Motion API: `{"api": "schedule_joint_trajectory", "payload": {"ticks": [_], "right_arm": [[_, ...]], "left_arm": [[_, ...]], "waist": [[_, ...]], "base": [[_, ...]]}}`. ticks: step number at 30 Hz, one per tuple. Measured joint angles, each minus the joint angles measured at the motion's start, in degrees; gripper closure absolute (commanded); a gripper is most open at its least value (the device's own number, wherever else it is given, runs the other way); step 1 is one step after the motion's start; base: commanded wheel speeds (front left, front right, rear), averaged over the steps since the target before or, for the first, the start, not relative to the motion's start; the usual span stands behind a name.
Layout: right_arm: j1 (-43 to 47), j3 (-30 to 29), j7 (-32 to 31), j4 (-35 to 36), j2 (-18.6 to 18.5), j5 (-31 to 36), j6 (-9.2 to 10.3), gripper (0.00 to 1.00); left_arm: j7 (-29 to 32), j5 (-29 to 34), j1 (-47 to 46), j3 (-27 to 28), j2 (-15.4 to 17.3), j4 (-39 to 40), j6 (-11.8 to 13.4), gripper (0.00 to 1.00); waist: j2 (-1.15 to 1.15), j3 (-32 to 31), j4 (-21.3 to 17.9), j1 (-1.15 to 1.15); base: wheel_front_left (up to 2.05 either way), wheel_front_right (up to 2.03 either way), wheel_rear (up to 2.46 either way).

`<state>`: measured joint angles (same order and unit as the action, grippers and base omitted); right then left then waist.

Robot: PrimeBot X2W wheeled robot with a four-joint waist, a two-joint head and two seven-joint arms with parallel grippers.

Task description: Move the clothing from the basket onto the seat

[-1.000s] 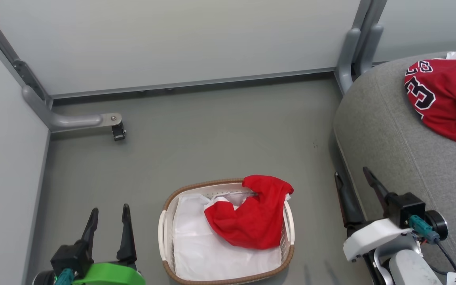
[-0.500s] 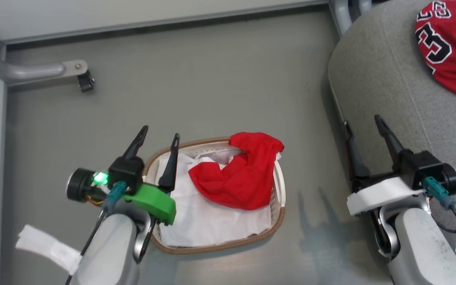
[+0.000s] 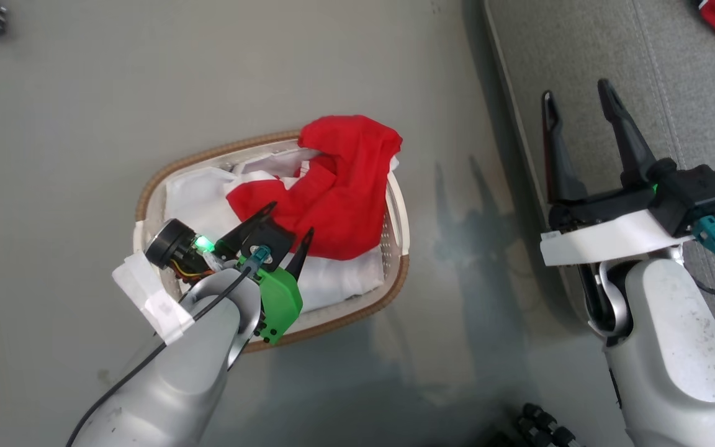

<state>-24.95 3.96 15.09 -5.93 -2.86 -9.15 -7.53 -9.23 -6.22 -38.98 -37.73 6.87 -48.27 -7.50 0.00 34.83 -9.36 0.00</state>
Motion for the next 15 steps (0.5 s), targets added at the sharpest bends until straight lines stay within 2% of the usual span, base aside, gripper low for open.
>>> {"api": "schedule_joint_trajectory", "payload": {"ticks": [6,14,15], "right_arm": [[-2.75,1.23,0.0,3.36,0.0,-0.54,0.01,0.0],[-4.51,2.86,0.0,5.9,0.02,-1.25,0.0,0.0],[-4.72,2.87,0.0,5.98,0.02,-1.35,0.0,0.0]], "left_arm": [[1.21,-3.47,-4.99,-5.17,0.89,-5.61,-0.01,0.0],[1.69,-6.12,-9.54,-7.36,1.63,-11.03,-0.01,0.0],[1.67,-6.89,-9.72,-7.57,1.53,-11.48,-0.01,0.07]], "waist": [[0.0,6.3,-3.13,0.0],[0.0,12.29,-6.64,0.0],[0.0,12.81,-7.06,0.0]], "base": [[0.0,0.0,0.0],[0.0,0.0,0.0],[0.0,0.0,0.0]]}}
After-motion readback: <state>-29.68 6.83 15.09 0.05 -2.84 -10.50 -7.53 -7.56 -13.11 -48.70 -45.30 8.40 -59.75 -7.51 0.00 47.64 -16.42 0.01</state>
